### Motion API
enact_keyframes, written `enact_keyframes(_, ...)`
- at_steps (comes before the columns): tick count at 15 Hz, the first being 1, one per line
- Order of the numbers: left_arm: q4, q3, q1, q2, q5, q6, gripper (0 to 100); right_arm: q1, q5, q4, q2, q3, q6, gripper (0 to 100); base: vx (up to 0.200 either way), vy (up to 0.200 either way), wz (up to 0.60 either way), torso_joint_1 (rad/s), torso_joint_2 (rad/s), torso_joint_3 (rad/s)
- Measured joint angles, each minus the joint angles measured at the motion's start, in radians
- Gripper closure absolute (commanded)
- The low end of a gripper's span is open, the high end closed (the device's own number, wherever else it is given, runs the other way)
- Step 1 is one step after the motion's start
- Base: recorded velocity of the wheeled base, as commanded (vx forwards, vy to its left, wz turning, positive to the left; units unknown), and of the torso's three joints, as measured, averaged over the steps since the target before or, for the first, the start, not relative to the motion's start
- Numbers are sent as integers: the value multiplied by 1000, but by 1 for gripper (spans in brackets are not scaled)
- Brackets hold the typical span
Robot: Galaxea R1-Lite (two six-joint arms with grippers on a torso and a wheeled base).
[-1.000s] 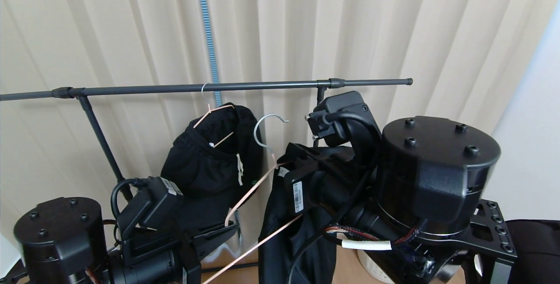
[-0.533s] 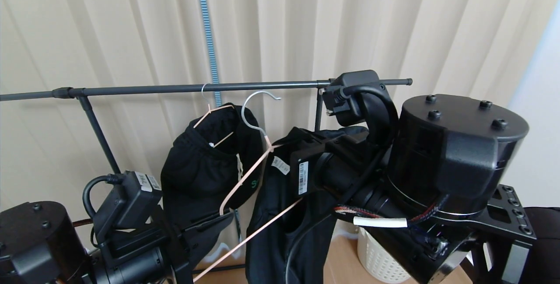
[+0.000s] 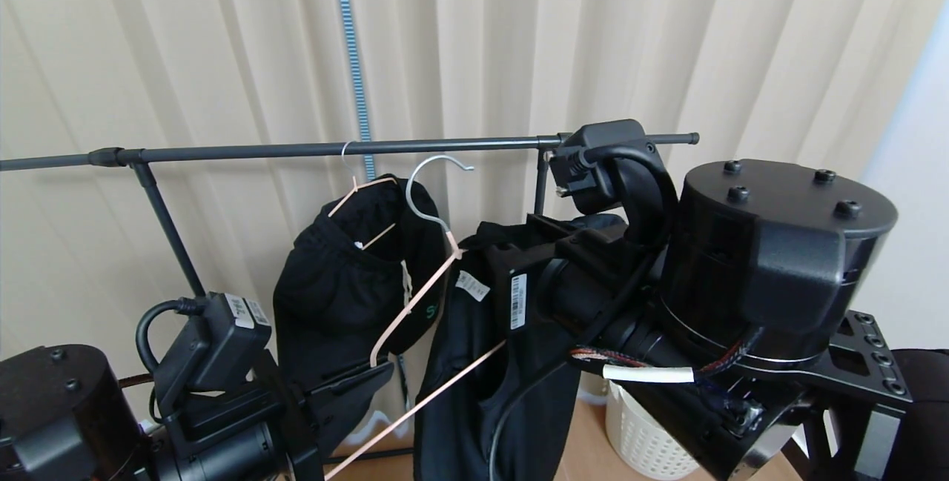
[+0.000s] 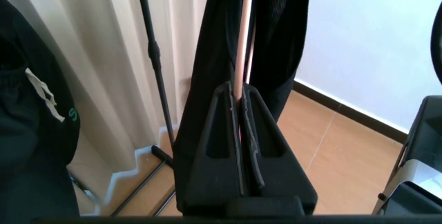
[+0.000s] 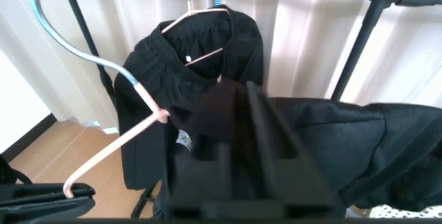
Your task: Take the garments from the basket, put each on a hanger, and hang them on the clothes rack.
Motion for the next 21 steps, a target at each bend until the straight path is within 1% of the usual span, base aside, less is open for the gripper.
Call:
enact_keyframes(2,-1,1,0,-1,0,0,100,-15,1,3,-19,13,-28,0,0,0,0,0,0,0)
enact_keyframes(4,-1,2,-1,-7,0,0,100,-47,4,5,-54,39,-92,0,0,0,0,0,0,0)
enact_keyframes(6,-1,4,-1,-14,0,0,100,-70,36,8,-87,65,-139,0,0,0,0,0,0,0)
enact_keyframes(8,-1,5,-1,-18,0,0,100,-81,52,39,-109,82,-154,0,0,0,0,0,0,0)
enact_keyframes(11,-1,5,-1,-21,0,0,100,-82,78,78,-133,89,-154,0,0,0,0,0,0,0)
enact_keyframes(12,-1,5,-1,-21,0,1,100,-81,96,114,-140,90,-154,0,0,0,0,0,0,0)
enact_keyframes(13,-1,5,-1,-21,0,0,100,-80,132,158,-151,94,-153,0,0,0,0,0,0,0)
enact_keyframes(14,-1,5,-1,-21,0,0,100,-79,159,182,-163,98,-153,0,0,0,0,0,0,0)
enact_keyframes(15,0,6,0,-21,0,-1,100,-79,165,187,-171,100,-153,0,0,0,0,0,0,0)
enact_keyframes(18,0,8,2,-19,-2,-1,100,-86,261,317,-216,103,-158,0,0,0,0,0,0,0)
enact_keyframes(19,0,10,3,-18,-3,0,100,-101,287,352,-230,103,-169,0,0,0,0,0,0,0)
enact_keyframes(21,1,11,5,-13,-5,1,100,-163,347,406,-251,98,-223,0,0,0,0,0,0,0)
